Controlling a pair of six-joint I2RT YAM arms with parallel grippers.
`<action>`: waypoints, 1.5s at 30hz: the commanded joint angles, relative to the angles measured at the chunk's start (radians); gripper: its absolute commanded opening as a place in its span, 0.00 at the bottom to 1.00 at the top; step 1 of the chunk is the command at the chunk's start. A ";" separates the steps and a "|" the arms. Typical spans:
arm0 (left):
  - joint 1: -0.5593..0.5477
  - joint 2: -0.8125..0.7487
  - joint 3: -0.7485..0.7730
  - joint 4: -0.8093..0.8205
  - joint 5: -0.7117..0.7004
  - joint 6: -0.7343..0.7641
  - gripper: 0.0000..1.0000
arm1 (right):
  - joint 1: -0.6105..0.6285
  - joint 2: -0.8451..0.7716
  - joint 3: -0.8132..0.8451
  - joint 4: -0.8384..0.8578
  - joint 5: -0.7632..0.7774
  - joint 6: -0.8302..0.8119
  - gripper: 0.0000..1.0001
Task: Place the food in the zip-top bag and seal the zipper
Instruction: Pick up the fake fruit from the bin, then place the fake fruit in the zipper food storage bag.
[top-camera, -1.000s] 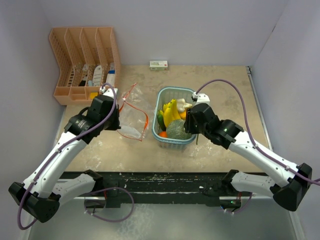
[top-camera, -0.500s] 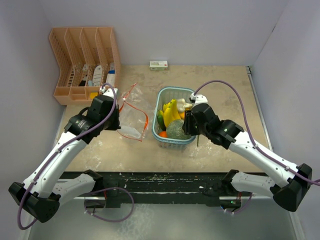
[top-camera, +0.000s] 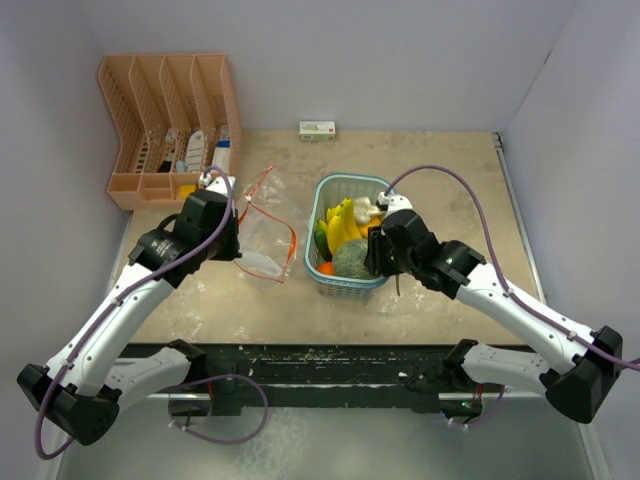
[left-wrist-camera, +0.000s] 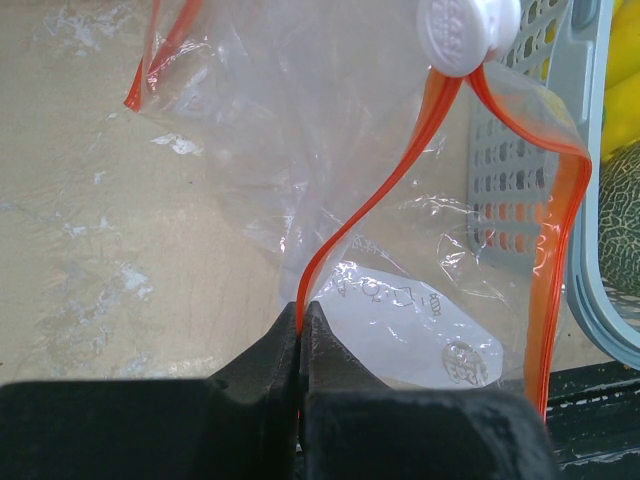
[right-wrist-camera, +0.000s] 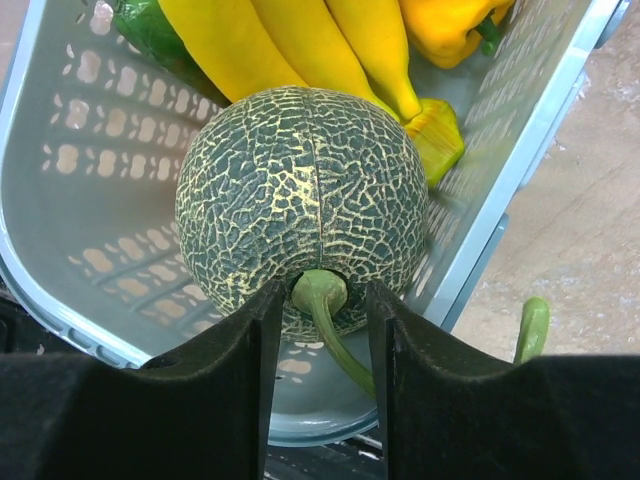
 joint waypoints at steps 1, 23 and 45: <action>-0.003 -0.014 0.009 0.034 0.005 0.006 0.00 | 0.001 -0.016 0.018 -0.065 -0.049 -0.020 0.43; -0.003 -0.029 0.010 0.031 -0.002 0.000 0.00 | 0.001 -0.098 0.096 -0.007 -0.024 0.006 0.00; -0.003 -0.013 0.015 0.034 0.002 0.002 0.00 | 0.002 -0.080 0.057 0.686 -0.620 -0.011 0.00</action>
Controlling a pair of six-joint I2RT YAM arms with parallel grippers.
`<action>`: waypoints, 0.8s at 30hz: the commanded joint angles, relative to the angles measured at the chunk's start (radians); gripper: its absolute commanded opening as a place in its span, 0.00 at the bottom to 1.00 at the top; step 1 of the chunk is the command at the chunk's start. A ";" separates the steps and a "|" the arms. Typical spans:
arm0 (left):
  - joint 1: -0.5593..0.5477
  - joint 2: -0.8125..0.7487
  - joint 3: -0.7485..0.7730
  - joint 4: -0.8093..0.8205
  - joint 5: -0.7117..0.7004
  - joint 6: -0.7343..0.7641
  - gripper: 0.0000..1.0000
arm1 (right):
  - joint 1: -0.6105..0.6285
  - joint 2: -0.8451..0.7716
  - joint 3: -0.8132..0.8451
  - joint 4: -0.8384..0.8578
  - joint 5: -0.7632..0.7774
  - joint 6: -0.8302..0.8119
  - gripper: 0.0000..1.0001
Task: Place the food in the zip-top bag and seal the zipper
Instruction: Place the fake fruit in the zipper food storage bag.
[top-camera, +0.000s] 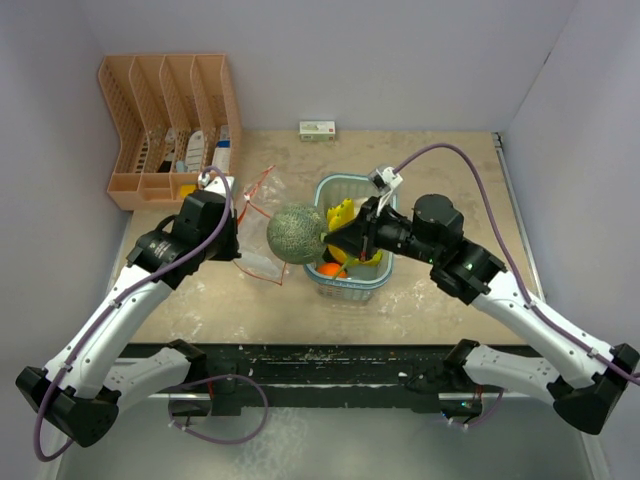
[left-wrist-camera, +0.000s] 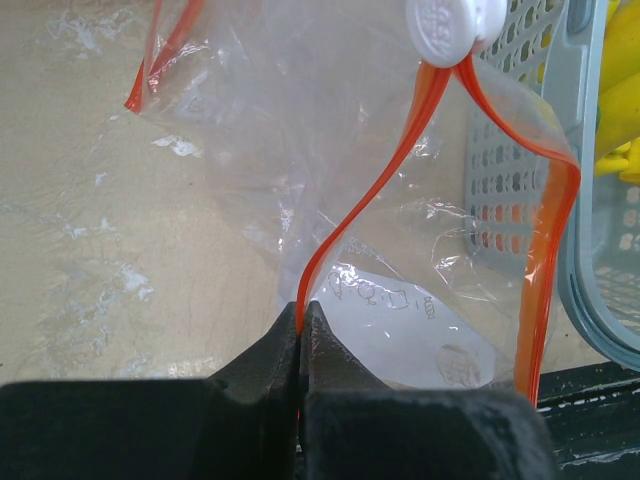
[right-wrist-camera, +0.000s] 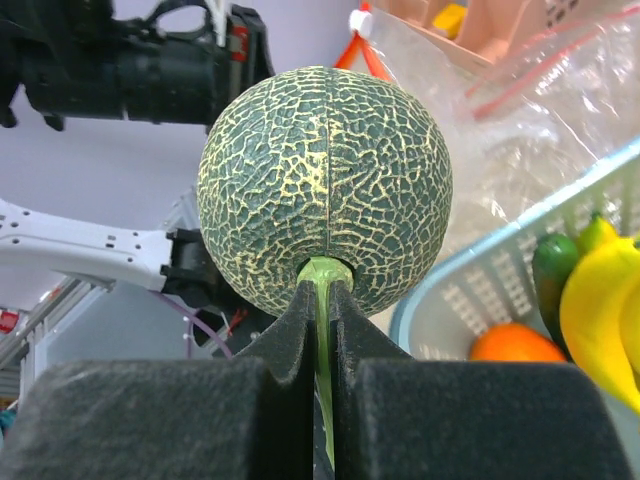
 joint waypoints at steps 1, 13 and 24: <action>-0.003 -0.003 0.015 0.035 0.002 0.004 0.00 | 0.002 0.023 -0.010 0.249 -0.135 0.024 0.00; -0.004 -0.002 0.022 0.039 0.008 0.002 0.00 | 0.013 0.166 -0.085 0.400 -0.172 0.059 0.00; -0.003 0.001 0.032 0.039 0.026 0.001 0.00 | 0.060 0.285 0.041 0.314 -0.012 0.001 0.00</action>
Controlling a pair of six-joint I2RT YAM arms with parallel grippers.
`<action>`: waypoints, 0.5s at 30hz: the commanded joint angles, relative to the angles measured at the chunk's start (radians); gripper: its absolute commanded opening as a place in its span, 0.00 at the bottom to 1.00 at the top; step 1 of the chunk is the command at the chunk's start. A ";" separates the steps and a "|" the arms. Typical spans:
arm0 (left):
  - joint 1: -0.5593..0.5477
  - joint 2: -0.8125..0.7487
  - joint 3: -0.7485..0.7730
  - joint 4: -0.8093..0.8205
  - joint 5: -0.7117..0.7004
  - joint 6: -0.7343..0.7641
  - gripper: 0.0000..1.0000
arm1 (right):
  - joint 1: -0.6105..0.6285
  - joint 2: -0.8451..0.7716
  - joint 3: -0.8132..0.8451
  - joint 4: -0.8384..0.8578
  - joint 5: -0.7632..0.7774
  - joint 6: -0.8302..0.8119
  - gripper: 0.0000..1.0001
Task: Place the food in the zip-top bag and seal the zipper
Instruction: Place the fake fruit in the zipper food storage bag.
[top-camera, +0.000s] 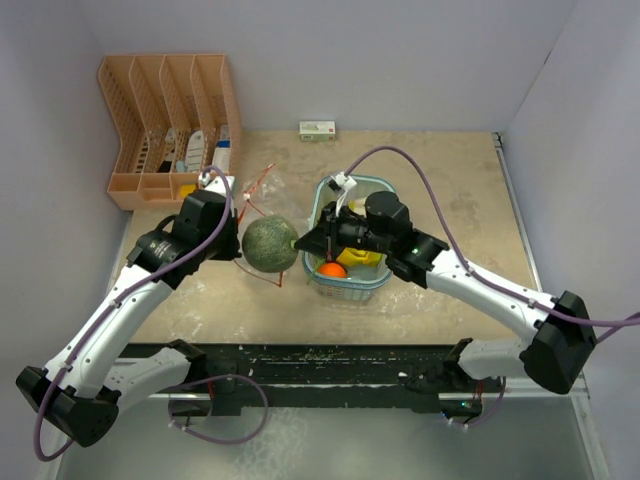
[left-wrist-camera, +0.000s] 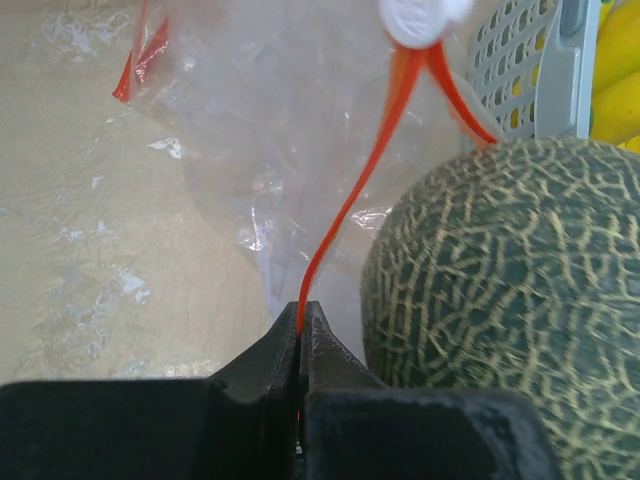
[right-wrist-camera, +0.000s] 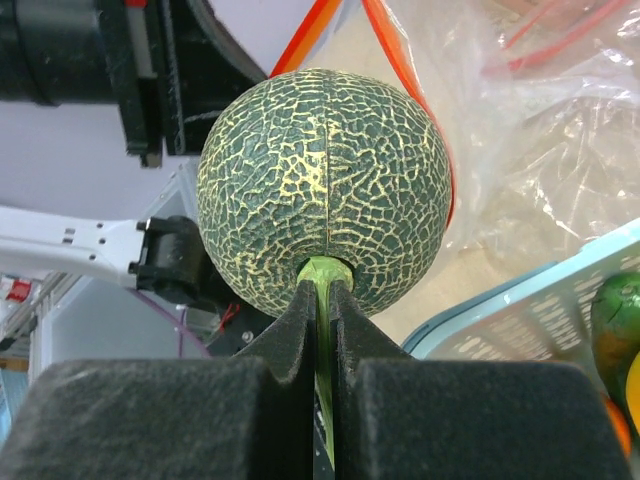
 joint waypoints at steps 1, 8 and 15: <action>-0.003 0.002 0.033 0.032 0.026 0.001 0.00 | 0.039 0.039 0.142 -0.016 0.141 -0.051 0.00; -0.003 0.015 0.067 0.023 0.052 0.004 0.00 | 0.147 0.134 0.265 -0.186 0.426 -0.121 0.00; -0.003 0.026 0.127 -0.009 0.031 0.026 0.00 | 0.206 0.182 0.296 -0.274 0.541 -0.160 0.00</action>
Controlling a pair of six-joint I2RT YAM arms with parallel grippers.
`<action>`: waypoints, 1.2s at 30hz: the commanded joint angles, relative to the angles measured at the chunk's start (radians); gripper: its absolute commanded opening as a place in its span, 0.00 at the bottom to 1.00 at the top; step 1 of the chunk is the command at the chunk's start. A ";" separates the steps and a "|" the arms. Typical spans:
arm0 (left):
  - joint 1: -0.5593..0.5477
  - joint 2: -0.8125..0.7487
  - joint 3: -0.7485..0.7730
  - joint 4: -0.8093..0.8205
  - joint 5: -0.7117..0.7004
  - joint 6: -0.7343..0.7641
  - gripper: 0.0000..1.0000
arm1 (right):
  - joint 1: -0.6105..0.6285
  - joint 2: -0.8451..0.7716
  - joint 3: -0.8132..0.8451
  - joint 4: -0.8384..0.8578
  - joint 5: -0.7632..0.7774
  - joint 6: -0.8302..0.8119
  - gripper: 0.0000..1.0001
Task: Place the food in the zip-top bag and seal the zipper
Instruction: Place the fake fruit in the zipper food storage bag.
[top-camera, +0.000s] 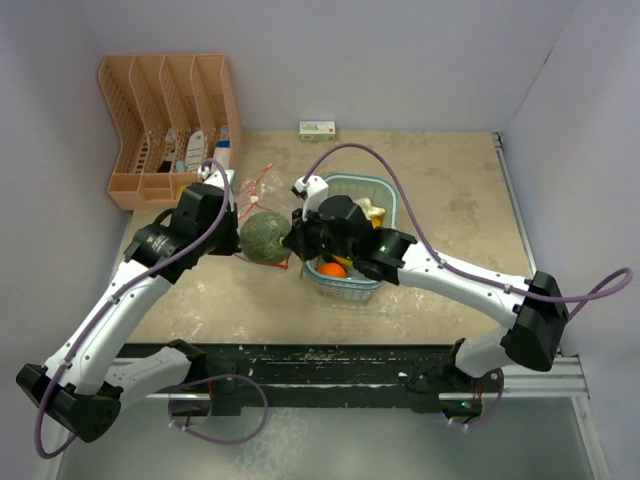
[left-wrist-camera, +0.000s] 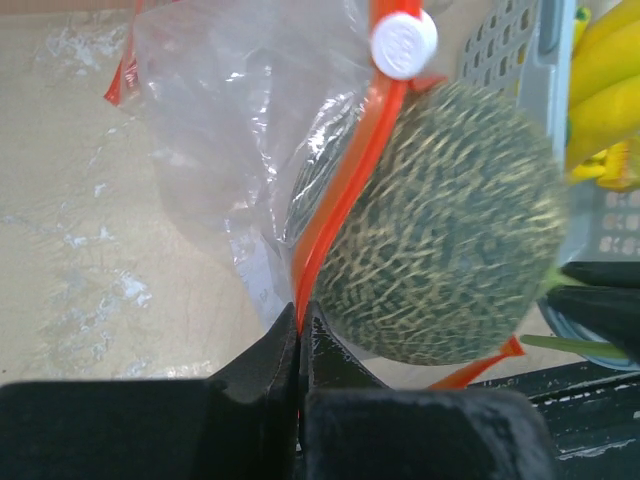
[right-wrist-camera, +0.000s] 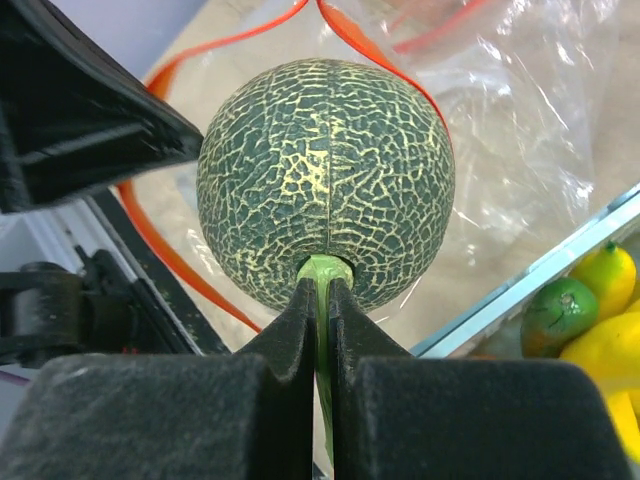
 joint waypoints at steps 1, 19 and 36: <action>-0.009 0.002 0.084 0.019 0.022 0.024 0.00 | 0.032 0.008 0.045 -0.046 0.101 -0.047 0.00; -0.008 0.003 0.098 0.079 0.153 0.001 0.00 | 0.103 0.207 0.237 0.036 0.286 -0.062 0.00; -0.008 -0.099 -0.052 0.070 0.185 -0.054 0.00 | 0.102 0.203 0.186 0.176 0.212 -0.012 0.52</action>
